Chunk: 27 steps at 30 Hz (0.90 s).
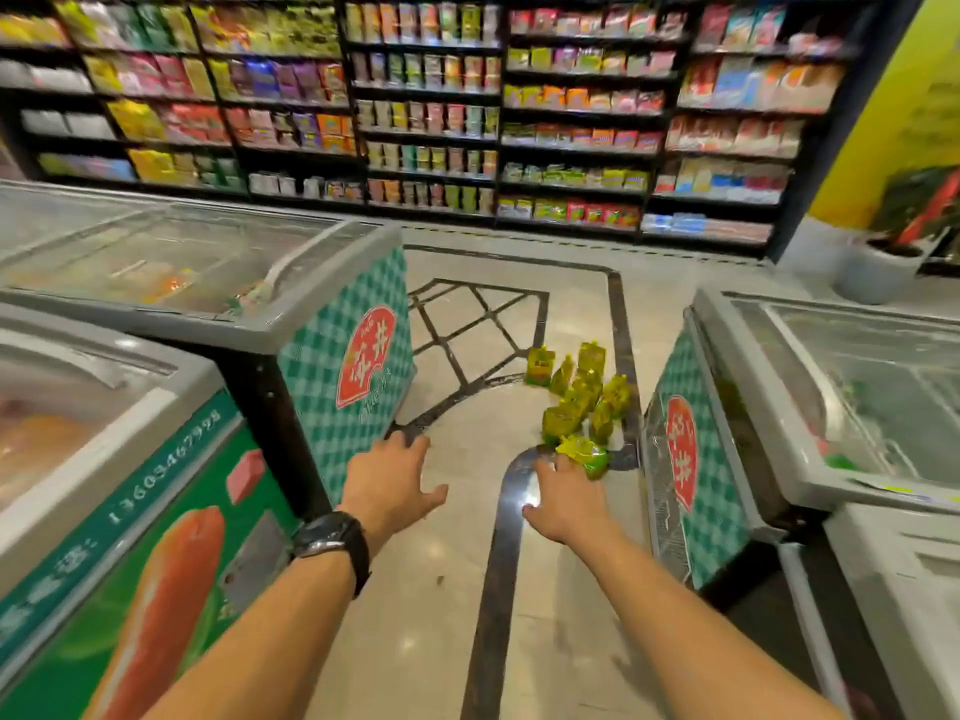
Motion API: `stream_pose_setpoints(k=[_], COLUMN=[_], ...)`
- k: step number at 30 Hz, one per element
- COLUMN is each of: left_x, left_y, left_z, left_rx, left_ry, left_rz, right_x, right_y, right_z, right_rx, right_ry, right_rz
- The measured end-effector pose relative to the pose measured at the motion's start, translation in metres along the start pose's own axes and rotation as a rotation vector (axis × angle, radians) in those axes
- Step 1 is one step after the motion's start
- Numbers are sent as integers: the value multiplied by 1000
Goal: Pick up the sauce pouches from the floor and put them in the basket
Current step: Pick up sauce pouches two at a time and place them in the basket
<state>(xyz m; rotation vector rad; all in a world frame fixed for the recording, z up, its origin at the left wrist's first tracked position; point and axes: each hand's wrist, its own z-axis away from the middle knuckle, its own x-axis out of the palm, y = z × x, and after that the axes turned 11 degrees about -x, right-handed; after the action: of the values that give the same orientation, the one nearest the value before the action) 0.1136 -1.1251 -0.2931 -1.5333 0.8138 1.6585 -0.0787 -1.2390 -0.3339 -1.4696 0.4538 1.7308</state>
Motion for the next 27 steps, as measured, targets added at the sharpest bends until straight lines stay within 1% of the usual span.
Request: stream_pose_setpoints(k=[6,10,14,19,22,24,27], left_x=[0,8,8,6,1,1,14], left_y=[17,51,97,154,186,203,218], left_z=[-136,-212,-302,-412,-470,-503,-551], left_rx=[129,254,315,316,310,322,341], left_ry=[-24,-71,-95,-120,-114,-138,-167], left_rz=[-6,-17,-22,-41,-31,-11,-47], right_x=[-16,-30,-48,-71,-83,-93,-96], right_y=[24,65,120,186,219,239,261], right_z=[-84,-129,-194,-287,-339,-371,-412], right_rx=[133,261,334,367,363,372,395], right_ry=[5,8,10,-27,-16,-15,-25], right_rz=[-68,-98,-109,-161,-162,-170,-215])
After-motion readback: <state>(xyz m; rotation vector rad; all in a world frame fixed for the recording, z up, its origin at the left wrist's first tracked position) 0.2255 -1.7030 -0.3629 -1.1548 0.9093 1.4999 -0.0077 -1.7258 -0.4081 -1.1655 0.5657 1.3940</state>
